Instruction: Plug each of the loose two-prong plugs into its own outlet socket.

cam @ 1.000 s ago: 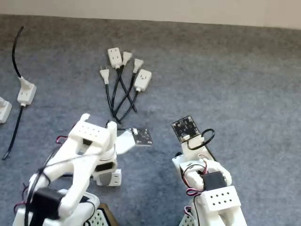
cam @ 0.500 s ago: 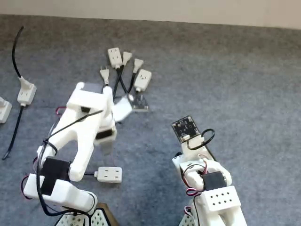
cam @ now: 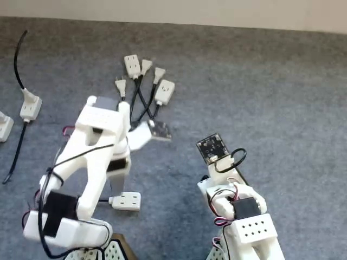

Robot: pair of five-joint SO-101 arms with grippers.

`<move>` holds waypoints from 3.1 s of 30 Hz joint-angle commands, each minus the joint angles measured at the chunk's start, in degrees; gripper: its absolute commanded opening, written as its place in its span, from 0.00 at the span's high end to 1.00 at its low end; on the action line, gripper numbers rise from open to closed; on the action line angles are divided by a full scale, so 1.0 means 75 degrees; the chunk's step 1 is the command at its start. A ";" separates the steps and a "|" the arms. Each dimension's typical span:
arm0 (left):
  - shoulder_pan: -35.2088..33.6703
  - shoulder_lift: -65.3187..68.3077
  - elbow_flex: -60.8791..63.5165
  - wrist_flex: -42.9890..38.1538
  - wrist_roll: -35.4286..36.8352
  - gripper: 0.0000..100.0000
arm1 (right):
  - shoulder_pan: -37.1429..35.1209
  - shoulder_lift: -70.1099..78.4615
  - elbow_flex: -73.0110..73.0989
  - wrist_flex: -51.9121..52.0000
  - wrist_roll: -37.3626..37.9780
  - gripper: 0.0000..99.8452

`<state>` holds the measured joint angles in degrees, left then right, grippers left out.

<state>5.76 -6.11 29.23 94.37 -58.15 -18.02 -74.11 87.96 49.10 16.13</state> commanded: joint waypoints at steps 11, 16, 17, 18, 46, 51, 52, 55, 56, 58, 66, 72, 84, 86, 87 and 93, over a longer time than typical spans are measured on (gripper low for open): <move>0.0147 -0.0686 0.2831 -0.3130 -0.0023 0.75 | -0.0088 0.0123 -0.0053 -0.0123 0.0105 0.80; 0.0123 -0.0686 0.2807 -0.3434 -0.0012 0.75 | -0.0088 0.0123 -0.0053 -0.0123 0.0105 0.80; 0.0111 -0.0686 0.2796 -0.3575 0.0047 0.75 | -0.0088 0.0123 -0.0053 -0.0123 0.0105 0.80; 0.0100 -0.0686 0.2760 -0.3739 0.0211 0.75 | -0.0088 0.0123 -0.0053 -0.0123 0.0105 0.80; -0.0651 -0.0908 -0.1588 -0.2274 0.3622 0.75 | -0.0088 0.0135 -0.0053 -0.0100 0.0105 0.80; -0.0885 -0.0053 -0.1940 -0.4442 0.6494 0.75 | -0.0088 0.0135 -0.0064 -0.0088 0.0082 0.80; -0.0955 0.0287 -0.2104 -0.4853 0.6822 0.75 | -0.0088 0.0135 -0.0064 -0.0088 0.0070 0.80; -0.1002 0.1588 -0.3042 -0.5298 0.7232 0.75 | -0.0088 0.0135 -0.0064 -0.0111 0.0070 0.80; -0.1002 0.2092 -0.3487 -0.5286 0.7361 0.75 | -0.0088 0.0135 -0.0053 -0.0123 0.0070 0.80; -0.1014 0.3065 -0.4296 -0.5263 0.7619 0.75 | -0.0088 0.0135 -0.0053 -0.0123 0.0070 0.80; -0.1178 0.6113 -0.7578 -0.3880 0.7748 0.75 | -0.0088 0.0135 -0.0053 -0.0123 0.0105 0.80; -0.1530 0.7754 -0.9793 -0.2579 0.7748 0.76 | -0.0088 0.0123 -0.0053 -0.0123 0.0105 0.80; -0.1788 0.9946 -1.3380 -0.0035 0.7537 1.00 | -0.0088 0.0123 -0.0053 -0.0100 0.0105 0.80; -0.1811 1.0028 -1.4037 0.0305 0.7478 1.00 | -0.0088 0.0123 -0.0053 -0.0100 0.0105 0.80; -0.1823 1.0004 -1.4412 0.0457 0.7385 1.00 | -0.0088 0.0123 -0.0053 -0.0100 0.0105 0.80; -0.1788 0.9020 -1.5256 0.0926 0.6681 1.00 | -0.0088 0.0123 -0.0053 -0.0100 0.0105 0.80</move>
<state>-6.02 68.26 -82.86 100.18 -6.11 -18.11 -74.11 87.96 49.10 16.13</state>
